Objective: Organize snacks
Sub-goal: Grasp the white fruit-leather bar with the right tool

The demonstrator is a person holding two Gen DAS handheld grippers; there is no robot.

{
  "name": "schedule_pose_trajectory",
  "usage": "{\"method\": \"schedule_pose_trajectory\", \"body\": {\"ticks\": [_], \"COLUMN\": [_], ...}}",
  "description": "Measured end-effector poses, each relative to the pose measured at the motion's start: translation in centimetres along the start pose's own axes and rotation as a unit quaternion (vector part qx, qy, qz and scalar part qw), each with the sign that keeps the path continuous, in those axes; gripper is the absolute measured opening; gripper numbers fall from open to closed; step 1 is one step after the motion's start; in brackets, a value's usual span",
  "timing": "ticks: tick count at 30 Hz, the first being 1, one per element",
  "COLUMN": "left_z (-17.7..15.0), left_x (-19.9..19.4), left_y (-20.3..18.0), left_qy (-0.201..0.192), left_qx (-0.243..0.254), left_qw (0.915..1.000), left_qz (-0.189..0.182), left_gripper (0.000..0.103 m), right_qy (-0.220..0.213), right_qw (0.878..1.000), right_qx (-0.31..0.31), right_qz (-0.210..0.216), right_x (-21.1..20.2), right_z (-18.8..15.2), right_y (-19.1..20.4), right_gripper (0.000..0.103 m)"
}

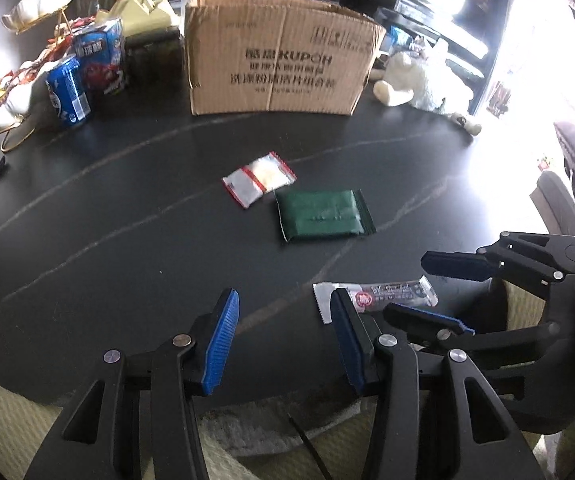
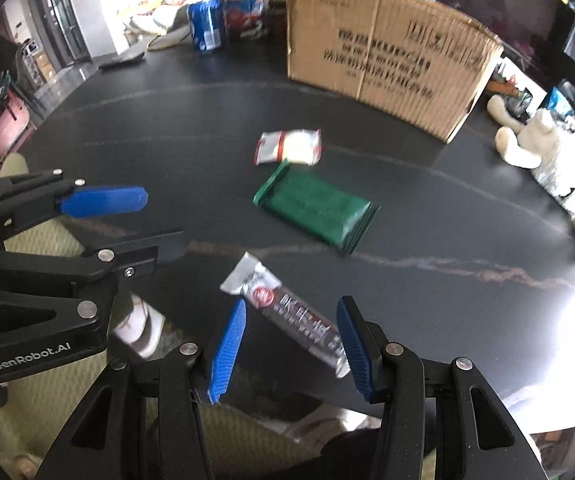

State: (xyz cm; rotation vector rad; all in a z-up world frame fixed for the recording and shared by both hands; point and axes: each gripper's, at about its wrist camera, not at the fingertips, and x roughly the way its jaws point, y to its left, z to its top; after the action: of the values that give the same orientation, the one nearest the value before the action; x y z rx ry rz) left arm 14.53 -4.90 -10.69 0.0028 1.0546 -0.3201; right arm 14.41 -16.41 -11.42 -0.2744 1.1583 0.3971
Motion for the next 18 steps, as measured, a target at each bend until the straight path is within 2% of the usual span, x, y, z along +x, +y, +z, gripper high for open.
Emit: {"method": "schedule_pose_trajectory", "body": {"ticks": [9,18], "left_z": [-0.4,-0.5], "left_x": [1.5,2.6], "left_y": [0.5,1.1], "left_qy": [0.018,0.029], "left_qx": [0.001,-0.005], "left_qw": [0.9997,0.9994], "left_qz": [0.014,0.015], "left_gripper": [0.047,0.047], "right_qy": [0.04,0.047], "right_qw": [0.999,0.999], "right_qx": [-0.015,-0.016], "right_qz": [-0.002,0.002], "right_x": [2.4,3.8], "right_z": [-0.3,0.1], "right_y": [0.1,0.4], "right_gripper": [0.049,0.048]}}
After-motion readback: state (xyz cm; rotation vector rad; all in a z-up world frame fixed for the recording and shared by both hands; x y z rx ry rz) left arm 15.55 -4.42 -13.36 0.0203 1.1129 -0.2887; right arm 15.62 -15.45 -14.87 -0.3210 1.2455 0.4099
